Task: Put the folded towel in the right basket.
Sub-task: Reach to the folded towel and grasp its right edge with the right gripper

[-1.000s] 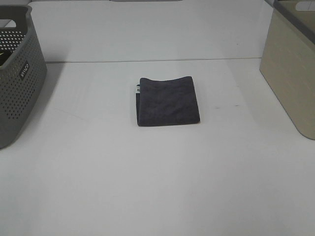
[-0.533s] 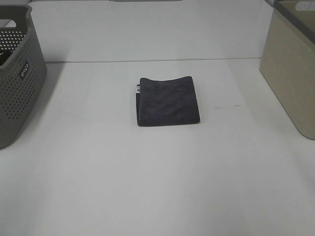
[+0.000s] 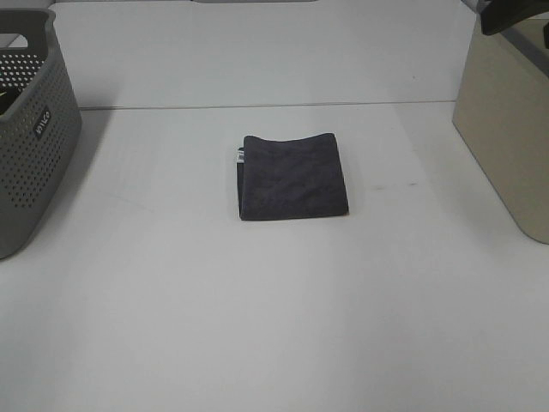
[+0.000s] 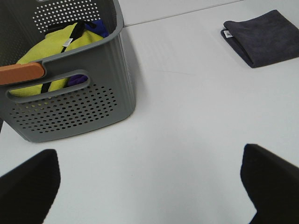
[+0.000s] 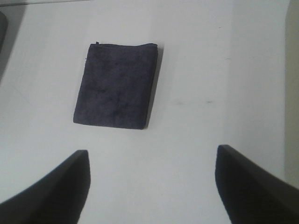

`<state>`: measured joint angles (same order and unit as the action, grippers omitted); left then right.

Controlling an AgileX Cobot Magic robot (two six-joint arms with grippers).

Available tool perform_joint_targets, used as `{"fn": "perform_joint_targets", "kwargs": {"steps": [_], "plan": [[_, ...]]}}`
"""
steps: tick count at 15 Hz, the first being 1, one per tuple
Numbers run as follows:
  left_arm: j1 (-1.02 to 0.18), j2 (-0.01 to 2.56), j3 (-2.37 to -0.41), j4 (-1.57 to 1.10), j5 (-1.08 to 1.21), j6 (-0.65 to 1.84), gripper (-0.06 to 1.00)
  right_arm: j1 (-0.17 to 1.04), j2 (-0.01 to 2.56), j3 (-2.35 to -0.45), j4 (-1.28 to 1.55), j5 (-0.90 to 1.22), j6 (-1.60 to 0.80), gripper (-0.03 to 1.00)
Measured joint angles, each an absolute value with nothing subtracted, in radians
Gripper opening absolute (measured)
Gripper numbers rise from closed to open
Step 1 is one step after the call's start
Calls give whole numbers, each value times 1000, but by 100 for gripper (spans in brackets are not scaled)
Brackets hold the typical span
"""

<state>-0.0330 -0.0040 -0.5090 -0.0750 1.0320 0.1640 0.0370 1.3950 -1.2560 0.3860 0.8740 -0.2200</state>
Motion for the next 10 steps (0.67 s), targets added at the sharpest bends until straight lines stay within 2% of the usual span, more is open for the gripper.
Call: {"fn": "perform_joint_targets", "kwargs": {"steps": [3, 7, 10], "plan": [[-33, -4, -509, -75, 1032, 164, 99, 75, 1572, -1344, 455, 872, -287, 69], [-33, -4, -509, -75, 1032, 164, 99, 215, 1810, -1488, 451, 849, -293, 69], [-33, -4, -509, -75, 1032, 164, 99, 221, 1975, -1591, 458, 862, -280, 69]]}}
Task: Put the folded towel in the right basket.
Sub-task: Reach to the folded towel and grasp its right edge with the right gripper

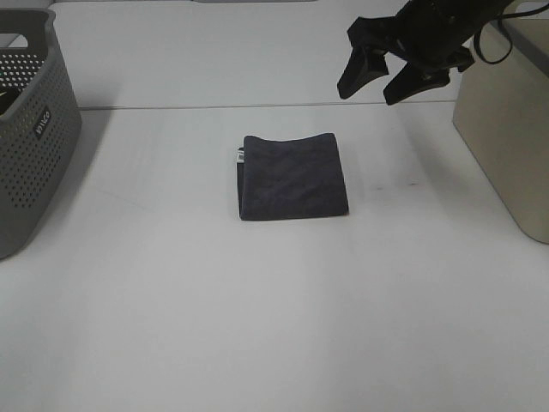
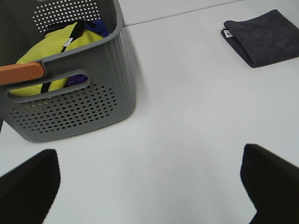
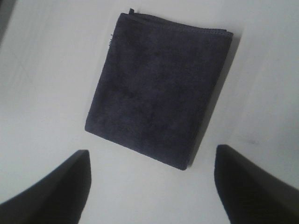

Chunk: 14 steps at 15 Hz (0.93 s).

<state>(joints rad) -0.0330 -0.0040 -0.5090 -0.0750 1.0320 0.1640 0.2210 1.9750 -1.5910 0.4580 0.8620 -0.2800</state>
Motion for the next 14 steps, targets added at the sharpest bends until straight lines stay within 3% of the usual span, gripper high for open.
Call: {"fn": "perform_joint_targets", "kwargs": {"steps": [8, 14], "plan": [[-33, -4, -509, -75, 1032, 164, 99, 178, 2363, -1905, 513, 1037, -203, 69], [-33, -4, -509, -75, 1032, 164, 99, 160, 2486, -1985, 554, 1089, -208, 69]]}}
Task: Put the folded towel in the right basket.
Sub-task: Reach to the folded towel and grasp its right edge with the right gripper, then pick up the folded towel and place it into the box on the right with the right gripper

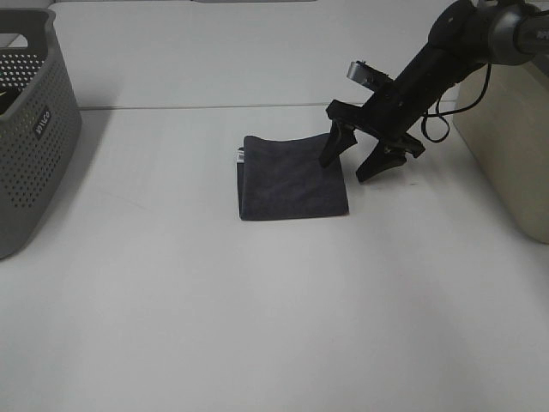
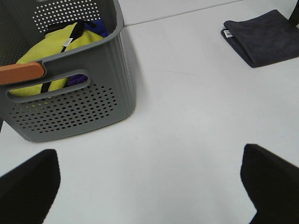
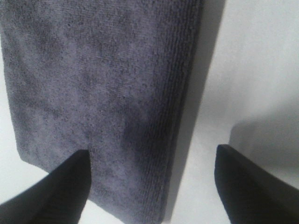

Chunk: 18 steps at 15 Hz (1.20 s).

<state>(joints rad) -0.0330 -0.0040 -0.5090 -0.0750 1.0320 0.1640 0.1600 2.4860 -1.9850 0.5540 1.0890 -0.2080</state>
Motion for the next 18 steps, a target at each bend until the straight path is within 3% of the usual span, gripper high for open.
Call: {"fn": "perform_joint_targets", "kwargs": {"steps": [3, 5, 6, 10, 18], "plan": [[-33, -4, -509, -75, 1032, 164, 99, 160, 2510, -1990, 578, 1068, -216, 68], [-33, -4, -509, -75, 1032, 164, 99, 162, 2527, -1992, 632, 1049, -238, 60], [-33, -4, -509, -75, 1032, 164, 99, 167, 2530, -1992, 630, 1035, -240, 54], [-33, -4, -509, -75, 1032, 164, 99, 177, 2542, -1992, 645, 1021, -240, 8], [-33, -4, -509, -75, 1032, 164, 99, 177, 2469, -1992, 648, 1046, -293, 4]]}}
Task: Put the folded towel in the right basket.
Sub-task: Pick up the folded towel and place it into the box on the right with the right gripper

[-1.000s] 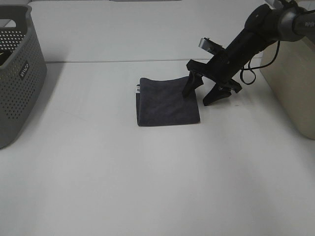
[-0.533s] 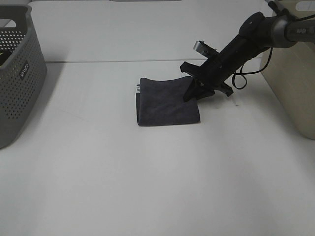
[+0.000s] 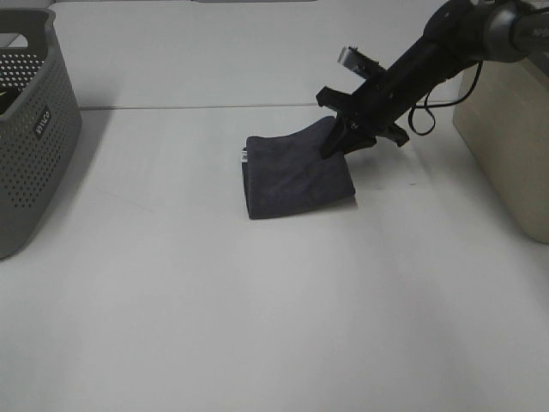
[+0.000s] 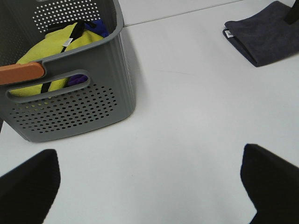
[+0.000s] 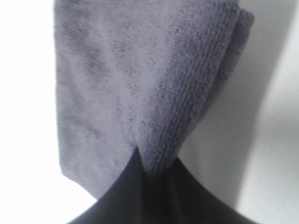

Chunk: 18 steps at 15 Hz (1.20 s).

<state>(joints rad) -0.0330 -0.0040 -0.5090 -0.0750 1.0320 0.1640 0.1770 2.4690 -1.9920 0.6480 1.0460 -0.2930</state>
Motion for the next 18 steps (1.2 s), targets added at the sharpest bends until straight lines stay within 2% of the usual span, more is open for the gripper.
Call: {"fn": "perform_joint_targets", "kwargs": {"steps": [4, 11, 13, 18], "plan": [[-33, -4, -509, -75, 1032, 164, 99, 177, 2308, -1992, 618, 1064, -317, 4], [-33, -4, -509, -75, 1032, 164, 99, 155, 1926, -1992, 332, 1082, -250, 4], [-33, -4, -509, -75, 1032, 164, 99, 112, 1866, -1992, 327, 1082, -230, 4], [-33, -4, -509, -75, 1032, 164, 99, -133, 1784, -1992, 315, 1127, -213, 4]]}}
